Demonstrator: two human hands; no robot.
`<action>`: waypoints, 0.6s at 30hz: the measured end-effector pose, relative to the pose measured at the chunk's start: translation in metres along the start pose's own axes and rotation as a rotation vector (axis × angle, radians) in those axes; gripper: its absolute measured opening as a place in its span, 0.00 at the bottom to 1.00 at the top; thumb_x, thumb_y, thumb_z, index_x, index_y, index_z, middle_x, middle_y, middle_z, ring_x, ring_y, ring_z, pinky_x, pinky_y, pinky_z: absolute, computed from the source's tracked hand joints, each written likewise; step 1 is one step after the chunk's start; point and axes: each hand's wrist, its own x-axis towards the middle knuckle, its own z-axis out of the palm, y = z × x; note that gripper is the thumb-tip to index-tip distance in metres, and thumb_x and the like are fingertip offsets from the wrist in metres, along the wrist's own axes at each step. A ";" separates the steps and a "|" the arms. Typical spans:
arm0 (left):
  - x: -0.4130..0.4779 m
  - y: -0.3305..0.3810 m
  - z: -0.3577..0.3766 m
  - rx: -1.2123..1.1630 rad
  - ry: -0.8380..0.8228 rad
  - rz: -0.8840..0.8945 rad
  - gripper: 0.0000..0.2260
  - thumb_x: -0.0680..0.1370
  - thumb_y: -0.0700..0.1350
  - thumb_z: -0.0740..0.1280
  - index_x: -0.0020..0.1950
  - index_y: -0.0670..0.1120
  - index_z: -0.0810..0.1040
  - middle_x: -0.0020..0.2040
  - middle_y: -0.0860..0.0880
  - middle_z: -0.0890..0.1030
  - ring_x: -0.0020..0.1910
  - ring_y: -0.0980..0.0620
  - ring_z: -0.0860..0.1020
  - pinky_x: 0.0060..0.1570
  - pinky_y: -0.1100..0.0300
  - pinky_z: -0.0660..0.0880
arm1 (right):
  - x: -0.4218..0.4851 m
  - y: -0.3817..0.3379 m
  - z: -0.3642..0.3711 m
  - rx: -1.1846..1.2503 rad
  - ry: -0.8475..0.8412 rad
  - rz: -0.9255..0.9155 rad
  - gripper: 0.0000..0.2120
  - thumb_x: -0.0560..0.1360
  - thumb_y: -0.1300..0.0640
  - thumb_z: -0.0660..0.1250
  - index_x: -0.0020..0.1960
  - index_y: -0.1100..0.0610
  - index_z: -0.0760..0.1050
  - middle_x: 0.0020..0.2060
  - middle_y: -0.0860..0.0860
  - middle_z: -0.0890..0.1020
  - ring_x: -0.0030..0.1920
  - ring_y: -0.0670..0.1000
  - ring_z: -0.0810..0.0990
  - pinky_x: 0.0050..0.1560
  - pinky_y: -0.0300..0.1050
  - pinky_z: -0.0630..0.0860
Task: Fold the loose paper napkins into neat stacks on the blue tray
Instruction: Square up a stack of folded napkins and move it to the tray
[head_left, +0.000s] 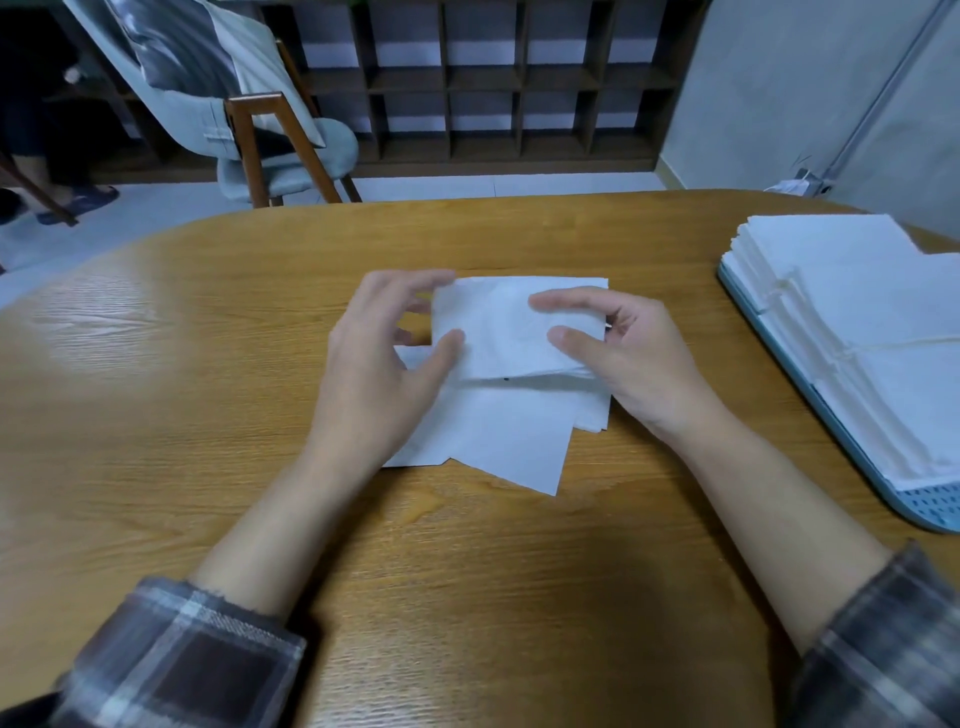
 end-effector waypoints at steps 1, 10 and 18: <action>-0.001 -0.001 0.002 0.035 -0.047 0.054 0.15 0.78 0.39 0.75 0.64 0.49 0.82 0.60 0.54 0.80 0.57 0.58 0.80 0.54 0.66 0.75 | 0.003 0.005 -0.001 -0.083 0.050 0.002 0.14 0.80 0.68 0.69 0.60 0.55 0.86 0.58 0.43 0.87 0.61 0.41 0.83 0.68 0.47 0.77; -0.007 -0.011 0.010 0.237 -0.477 0.041 0.14 0.80 0.58 0.70 0.64 0.57 0.82 0.58 0.60 0.80 0.62 0.55 0.77 0.64 0.44 0.74 | 0.005 0.011 0.002 -0.417 0.192 -0.017 0.18 0.80 0.66 0.67 0.63 0.50 0.85 0.58 0.38 0.84 0.57 0.33 0.75 0.58 0.22 0.68; -0.004 -0.003 0.007 0.057 -0.432 -0.056 0.04 0.77 0.49 0.77 0.48 0.54 0.84 0.48 0.57 0.82 0.50 0.60 0.80 0.52 0.59 0.72 | 0.004 0.007 0.000 -0.233 0.185 -0.039 0.18 0.80 0.66 0.67 0.64 0.49 0.84 0.61 0.37 0.84 0.65 0.39 0.79 0.70 0.48 0.76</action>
